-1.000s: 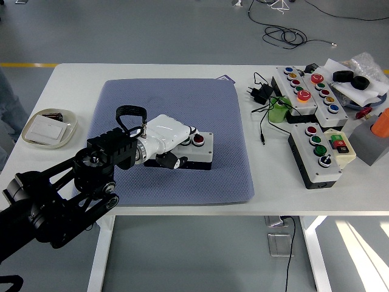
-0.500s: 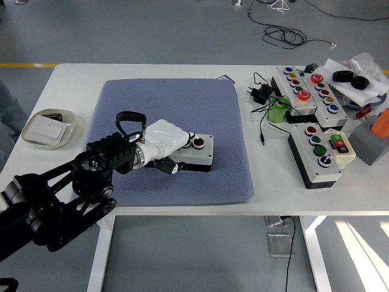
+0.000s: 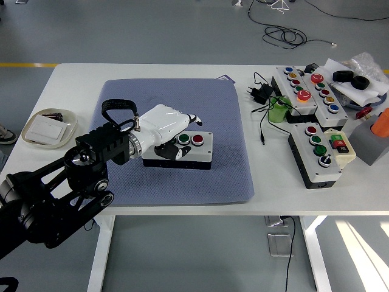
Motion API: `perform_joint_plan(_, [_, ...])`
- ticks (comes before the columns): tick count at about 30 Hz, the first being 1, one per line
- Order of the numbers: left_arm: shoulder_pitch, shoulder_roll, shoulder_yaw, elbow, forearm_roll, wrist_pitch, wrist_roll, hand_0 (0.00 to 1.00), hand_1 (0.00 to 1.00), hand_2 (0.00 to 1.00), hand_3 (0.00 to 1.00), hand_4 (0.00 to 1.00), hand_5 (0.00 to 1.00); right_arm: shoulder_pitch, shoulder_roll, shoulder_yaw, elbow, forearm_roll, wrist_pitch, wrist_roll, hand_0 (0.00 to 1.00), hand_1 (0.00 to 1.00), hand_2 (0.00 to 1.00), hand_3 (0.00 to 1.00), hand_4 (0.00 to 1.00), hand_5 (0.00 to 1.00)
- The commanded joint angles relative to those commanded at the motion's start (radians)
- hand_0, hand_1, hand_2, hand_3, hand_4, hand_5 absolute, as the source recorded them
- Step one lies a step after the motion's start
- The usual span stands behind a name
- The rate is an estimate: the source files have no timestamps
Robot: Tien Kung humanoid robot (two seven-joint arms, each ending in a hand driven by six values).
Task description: Pick up the button,place it on the desk,press the button,press the button
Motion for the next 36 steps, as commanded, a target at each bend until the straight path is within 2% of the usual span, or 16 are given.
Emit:
perform_joint_plan(2, [0.005, -0.002, -0.023, -0.001, -0.031, 0.041, -0.003, 0.002, 0.016, 0.099, 0.812, 0.831, 0.490, -0.001, 0.000, 0.000, 0.000, -0.001, 0.000, 0.000, 0.787, 0.797, 0.817, 0.751, 0.412, 0.479])
perform_joint_plan(3, [0.007, -0.004, -0.038, 0.003, -0.058, 0.081, -0.003, 0.025, 0.087, 0.142, 0.820, 0.862, 0.712, -0.001, 0.000, 0.000, 0.000, -0.001, 0.001, 0.000, 0.787, 0.797, 0.817, 0.751, 0.412, 0.479])
perform_joint_plan(4, [0.010, -0.006, -0.049, 0.008, -0.085, 0.122, -0.003, 0.025, 0.087, 0.142, 0.820, 0.862, 0.712, -0.001, 0.000, 0.000, 0.000, -0.001, 0.001, 0.001, 0.787, 0.797, 0.817, 0.751, 0.412, 0.479])
perform_joint_plan(6, [0.012, -0.006, -0.057, 0.021, -0.109, 0.162, -0.008, 0.025, 0.087, 0.142, 0.820, 0.862, 0.712, -0.001, 0.000, 0.001, 0.000, -0.001, 0.001, 0.001, 0.787, 0.797, 0.817, 0.751, 0.412, 0.479])
perform_joint_plan(8, [0.015, -0.005, -0.063, 0.049, -0.193, 0.253, -0.020, 0.025, 0.087, 0.142, 0.820, 0.862, 0.712, -0.001, 0.000, 0.001, 0.000, 0.000, 0.001, 0.001, 0.787, 0.797, 0.817, 0.751, 0.412, 0.479])
perform_joint_plan(9, [0.017, -0.005, -0.065, 0.065, -0.232, 0.292, -0.029, 0.343, 0.420, 0.446, 0.903, 0.841, 0.814, -0.001, 0.000, 0.001, 0.000, 0.000, 0.001, 0.001, 0.787, 0.797, 0.817, 0.751, 0.412, 0.479])
perform_joint_plan(14, [0.033, -0.006, -0.084, 0.124, -0.446, 0.507, -0.080, 0.343, 0.420, 0.446, 0.903, 0.841, 0.814, -0.001, 0.001, 0.002, 0.000, -0.002, 0.001, -0.001, 0.787, 0.797, 0.817, 0.751, 0.412, 0.479])
perform_joint_plan(15, [0.035, -0.006, -0.088, 0.130, -0.485, 0.535, -0.086, 0.677, 0.728, 0.791, 0.900, 0.805, 0.870, -0.001, 0.001, 0.001, 0.000, -0.002, 0.001, -0.001, 0.787, 0.797, 0.817, 0.751, 0.412, 0.479])
perform_joint_plan(18, [0.041, -0.005, -0.095, 0.155, -0.609, 0.591, -0.133, 0.677, 0.728, 0.791, 0.900, 0.805, 0.870, -0.002, 0.002, 0.001, 0.000, -0.001, 0.000, -0.002, 0.787, 0.797, 0.817, 0.751, 0.412, 0.479])
perform_joint_plan(20, [0.041, -0.004, -0.094, 0.161, -0.693, 0.603, -0.143, 0.677, 0.728, 0.791, 0.900, 0.805, 0.870, -0.002, 0.002, 0.001, 0.000, -0.001, 0.000, -0.002, 0.787, 0.797, 0.817, 0.751, 0.412, 0.479])
perform_joint_plan(21, [0.045, -0.003, -0.094, 0.171, -0.739, 0.617, -0.162, 0.777, 0.809, 0.849, 0.892, 0.797, 0.876, -0.002, 0.002, 0.002, 0.000, -0.003, 0.000, -0.003, 0.787, 0.797, 0.817, 0.751, 0.412, 0.479])
perform_joint_plan(23, [0.048, -0.002, -0.096, 0.179, -0.817, 0.620, -0.175, 0.777, 0.809, 0.849, 0.892, 0.797, 0.876, -0.002, 0.002, 0.002, 0.000, -0.005, 0.000, -0.003, 0.787, 0.797, 0.817, 0.751, 0.412, 0.479])
perform_joint_plan(26, [0.051, -0.001, -0.110, 0.218, -0.947, 0.571, -0.214, 0.777, 0.809, 0.849, 0.892, 0.797, 0.876, -0.002, 0.002, 0.004, 0.000, -0.006, 0.000, -0.003, 0.787, 0.797, 0.817, 0.751, 0.412, 0.479])
perform_joint_plan(27, [0.051, 0.001, -0.109, 0.230, -0.991, 0.556, -0.216, 0.775, 0.806, 0.830, 0.866, 0.765, 0.926, -0.002, 0.002, 0.004, 0.000, -0.004, 0.000, -0.003, 0.787, 0.797, 0.817, 0.751, 0.412, 0.479])
perform_joint_plan(32, [0.053, 0.003, -0.095, 0.261, -1.199, 0.506, -0.215, 0.775, 0.806, 0.830, 0.866, 0.765, 0.926, -0.002, 0.002, 0.003, 0.000, -0.003, 0.000, -0.003, 0.787, 0.797, 0.817, 0.751, 0.412, 0.479])
perform_joint_plan(36, [0.059, -0.002, -0.096, 0.280, -1.368, 0.443, -0.224, 0.774, 0.804, 0.825, 0.843, 0.740, 0.973, -0.003, 0.003, 0.001, 0.000, -0.001, -0.001, -0.003, 0.787, 0.797, 0.817, 0.751, 0.412, 0.479])
